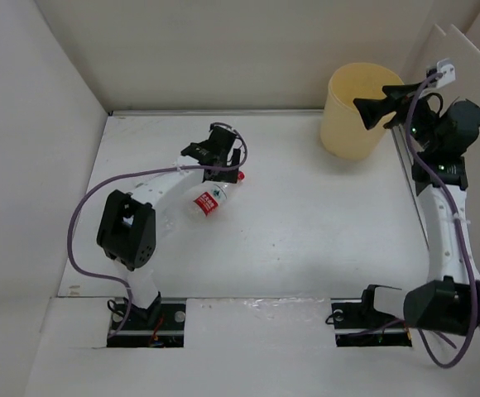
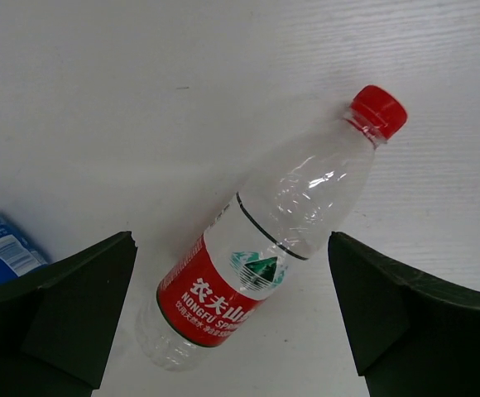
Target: Put the plastic bottles in the bin
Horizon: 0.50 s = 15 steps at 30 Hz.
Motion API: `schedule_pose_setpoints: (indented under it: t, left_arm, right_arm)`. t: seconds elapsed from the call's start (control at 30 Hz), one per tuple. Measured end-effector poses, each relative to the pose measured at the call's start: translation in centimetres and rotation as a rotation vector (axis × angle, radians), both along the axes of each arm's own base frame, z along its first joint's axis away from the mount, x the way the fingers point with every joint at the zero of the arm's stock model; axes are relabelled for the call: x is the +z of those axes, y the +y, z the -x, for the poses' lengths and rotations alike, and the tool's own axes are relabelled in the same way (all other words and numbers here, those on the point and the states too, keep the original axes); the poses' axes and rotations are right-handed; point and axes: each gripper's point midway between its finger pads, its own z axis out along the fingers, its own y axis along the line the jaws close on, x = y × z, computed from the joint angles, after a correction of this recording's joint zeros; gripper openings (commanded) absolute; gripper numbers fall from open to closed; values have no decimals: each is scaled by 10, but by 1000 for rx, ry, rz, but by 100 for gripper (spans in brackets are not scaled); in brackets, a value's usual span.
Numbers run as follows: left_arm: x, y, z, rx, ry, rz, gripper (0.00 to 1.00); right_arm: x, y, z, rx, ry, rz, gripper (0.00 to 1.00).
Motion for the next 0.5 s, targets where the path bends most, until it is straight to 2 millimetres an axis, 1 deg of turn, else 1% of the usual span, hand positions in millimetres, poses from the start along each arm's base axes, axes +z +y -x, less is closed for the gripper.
schedule_pose_setpoints:
  t: [0.13, 0.2, 0.23, 0.33, 0.43, 0.5]
  left_arm:
    - [-30, 5, 5, -24, 74, -54, 100]
    - [-38, 7, 10, -40, 105, -57, 100]
    - [-40, 6, 12, -51, 114, -53, 100]
    - [-42, 0, 13, -88, 129, -20, 100]
    - [-45, -10, 10, -123, 141, 11, 100]
    - [-51, -18, 3, -141, 152, 22, 100]
  right_arm:
    - [11, 36, 40, 84, -54, 16, 100]
    - [13, 48, 57, 117, -77, 24, 100]
    - [13, 51, 62, 124, -86, 29, 100]
    - [10, 54, 73, 130, -98, 43, 100]
    - [3, 55, 75, 134, -88, 50, 100]
    - [-3, 55, 75, 138, -77, 59, 100]
